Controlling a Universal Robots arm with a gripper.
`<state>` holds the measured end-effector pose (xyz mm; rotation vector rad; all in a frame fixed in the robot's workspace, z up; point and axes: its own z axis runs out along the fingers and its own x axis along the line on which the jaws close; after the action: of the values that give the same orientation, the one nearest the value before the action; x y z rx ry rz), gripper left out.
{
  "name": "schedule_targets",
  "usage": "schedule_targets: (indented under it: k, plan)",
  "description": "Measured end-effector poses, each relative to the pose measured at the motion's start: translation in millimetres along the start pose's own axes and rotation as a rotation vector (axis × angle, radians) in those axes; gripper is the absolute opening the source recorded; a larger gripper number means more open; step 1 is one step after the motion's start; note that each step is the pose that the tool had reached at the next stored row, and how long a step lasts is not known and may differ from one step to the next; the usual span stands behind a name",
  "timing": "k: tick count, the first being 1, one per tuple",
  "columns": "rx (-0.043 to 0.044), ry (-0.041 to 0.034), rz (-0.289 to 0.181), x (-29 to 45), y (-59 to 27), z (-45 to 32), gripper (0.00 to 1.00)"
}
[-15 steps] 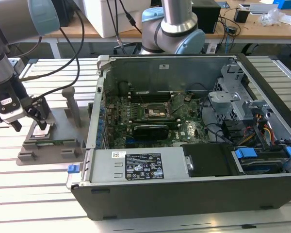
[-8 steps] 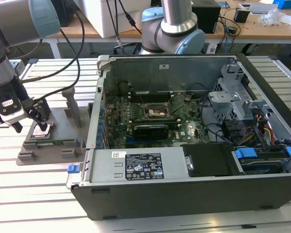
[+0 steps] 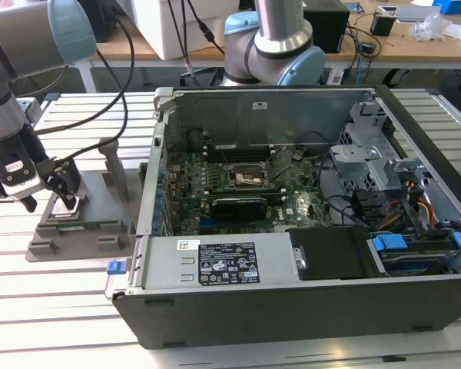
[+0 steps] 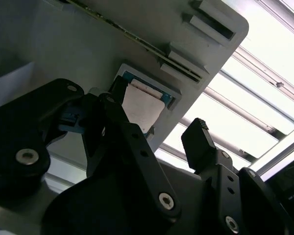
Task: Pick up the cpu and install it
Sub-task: 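Pick up the cpu and move it towards the insertion slot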
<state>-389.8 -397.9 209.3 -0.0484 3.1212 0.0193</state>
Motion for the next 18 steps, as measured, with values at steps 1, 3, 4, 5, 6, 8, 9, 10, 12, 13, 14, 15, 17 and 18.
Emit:
schedule_targets:
  k: [1,3,4,5,6,8,9,10,12,13,14,15,17,18]
  plan:
    - [0.0000,0.0000,0.000,0.0,0.0,0.7,0.72]
    - [0.0000,-0.0001,0.000,0.0,0.0,2.2,0.72]
    - [-0.0001,-0.0001,0.000,0.0,0.0,3.6,0.72]
    - [0.0000,0.0000,0.000,0.0,-0.1,4.6,0.72]
    - [0.0000,0.0000,0.000,0.1,-0.1,5.3,0.72]
    - [0.0000,0.0000,0.000,0.0,-0.1,6.2,0.72]
    - [-0.0001,-0.0001,0.000,0.1,-0.1,7.2,0.72]
    - [0.0000,0.0000,0.000,0.0,-0.1,7.9,0.72]
    - [0.0000,0.0000,0.000,0.0,-0.1,9.4,0.72]
    - [0.0001,-0.0001,0.000,0.0,-0.1,10.0,0.72]
    - [0.0001,-0.0001,0.000,0.0,-0.1,10.7,0.72]
    - [0.0004,0.0000,0.000,0.0,-0.1,11.7,0.72]
    - [0.0017,0.0000,0.000,0.0,-0.1,13.1,0.72]
    - [0.0037,0.0001,0.000,0.0,0.1,14.7,0.72]
